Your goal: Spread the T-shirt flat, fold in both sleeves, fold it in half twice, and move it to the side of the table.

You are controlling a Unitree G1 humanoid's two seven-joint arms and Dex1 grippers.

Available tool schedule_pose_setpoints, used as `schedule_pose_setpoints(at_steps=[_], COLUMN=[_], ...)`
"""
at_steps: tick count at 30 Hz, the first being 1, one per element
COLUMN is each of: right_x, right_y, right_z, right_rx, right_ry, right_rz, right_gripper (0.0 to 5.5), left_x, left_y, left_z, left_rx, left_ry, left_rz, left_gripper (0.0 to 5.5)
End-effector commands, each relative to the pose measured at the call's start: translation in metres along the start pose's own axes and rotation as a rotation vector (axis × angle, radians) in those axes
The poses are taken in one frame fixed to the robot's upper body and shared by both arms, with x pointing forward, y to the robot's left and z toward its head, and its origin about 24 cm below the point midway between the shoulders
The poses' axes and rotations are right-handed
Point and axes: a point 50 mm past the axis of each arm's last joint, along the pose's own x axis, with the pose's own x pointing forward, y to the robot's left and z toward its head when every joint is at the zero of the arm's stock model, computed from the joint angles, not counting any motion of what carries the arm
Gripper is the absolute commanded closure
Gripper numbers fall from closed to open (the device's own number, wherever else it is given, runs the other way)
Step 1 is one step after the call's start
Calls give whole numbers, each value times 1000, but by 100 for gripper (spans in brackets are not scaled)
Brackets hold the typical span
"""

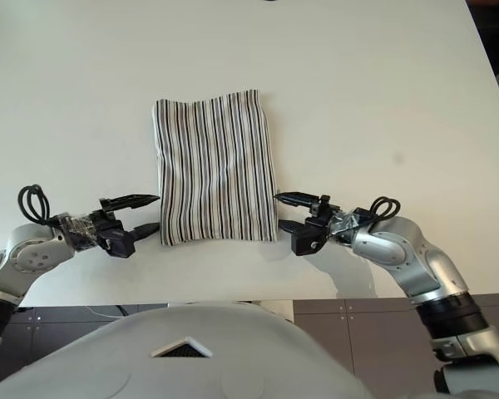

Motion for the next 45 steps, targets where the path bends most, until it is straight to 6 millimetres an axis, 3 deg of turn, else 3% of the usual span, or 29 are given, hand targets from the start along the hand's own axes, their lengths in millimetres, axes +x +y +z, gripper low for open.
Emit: schedule_pose_setpoints(at_steps=[1,14,17,30,37,41,45], right_x=[9,19,19,22,22,16,-5], right_y=[3,2,3,9,6,5,13], right_z=[-5,-8,-7,-3,-2,6,28], right_rx=[-48,-118,-113,-79,-42,59,307], right_ry=[-5,-66,-66,-55,-60,-85,-148], right_rz=[77,120,116,98,78,73,167], right_gripper=[246,243,297,531,540,540,540], left_x=[7,7,5,2,-1,-3,-13], left_y=[-26,-54,-57,-54,-64,-59,-56], left_z=[-8,-9,-9,1,-2,3,21], left_rx=[20,50,65,78,60,44,-215], left_ry=[15,-51,-52,-96,-89,-103,-117], left_rz=[-207,-313,-324,-272,-313,-323,-309], left_gripper=[237,418,444,460,517,539,539])
